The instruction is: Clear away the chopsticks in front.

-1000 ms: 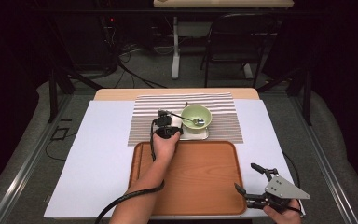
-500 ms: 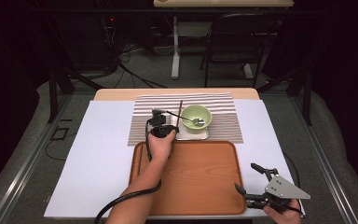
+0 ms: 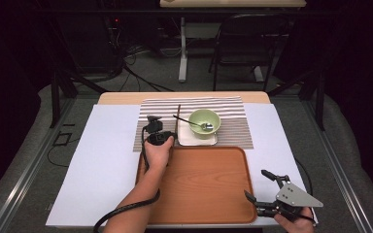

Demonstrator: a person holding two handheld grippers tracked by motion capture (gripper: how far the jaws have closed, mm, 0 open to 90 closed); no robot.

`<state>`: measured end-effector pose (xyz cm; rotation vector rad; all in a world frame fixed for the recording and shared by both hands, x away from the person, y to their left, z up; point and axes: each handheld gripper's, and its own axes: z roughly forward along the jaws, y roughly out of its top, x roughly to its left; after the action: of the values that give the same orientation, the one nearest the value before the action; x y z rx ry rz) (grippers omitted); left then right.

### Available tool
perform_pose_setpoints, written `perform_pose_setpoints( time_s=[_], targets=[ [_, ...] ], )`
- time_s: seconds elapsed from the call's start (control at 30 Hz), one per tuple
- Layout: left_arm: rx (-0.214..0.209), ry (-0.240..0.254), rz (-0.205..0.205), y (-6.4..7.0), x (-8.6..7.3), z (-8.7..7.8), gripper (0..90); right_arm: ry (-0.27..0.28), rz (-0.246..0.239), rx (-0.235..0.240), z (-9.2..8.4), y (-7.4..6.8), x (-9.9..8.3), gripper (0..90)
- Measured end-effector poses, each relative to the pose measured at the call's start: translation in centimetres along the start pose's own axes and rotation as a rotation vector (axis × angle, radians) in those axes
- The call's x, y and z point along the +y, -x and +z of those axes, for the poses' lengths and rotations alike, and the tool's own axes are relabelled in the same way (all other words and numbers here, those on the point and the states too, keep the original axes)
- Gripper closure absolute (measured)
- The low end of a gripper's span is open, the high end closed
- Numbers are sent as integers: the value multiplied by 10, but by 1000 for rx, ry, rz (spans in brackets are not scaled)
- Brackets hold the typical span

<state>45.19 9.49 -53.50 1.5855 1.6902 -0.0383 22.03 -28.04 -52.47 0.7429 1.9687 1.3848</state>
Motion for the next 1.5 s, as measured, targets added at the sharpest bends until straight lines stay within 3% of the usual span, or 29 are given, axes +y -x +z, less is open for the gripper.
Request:
perform_pose_setpoints(
  time_s=[0.5,0.83,1.13,1.3,1.5],
  targets=[
    [21,26,-7,-8,-2,-17,848,-1,-1,0,0,0,0,153],
    [18,47,19,-9,-10,-39,848,-1,0,-1,0,0,0,153],
    [31,70,33,-18,-32,-64,848,-4,-6,1,1,-1,0,153],
    [41,72,14,-24,-47,-76,848,-4,-3,1,1,-1,0,153],
    [77,89,30,-30,-68,-92,848,-2,-3,1,1,-1,0,153]
  ],
)
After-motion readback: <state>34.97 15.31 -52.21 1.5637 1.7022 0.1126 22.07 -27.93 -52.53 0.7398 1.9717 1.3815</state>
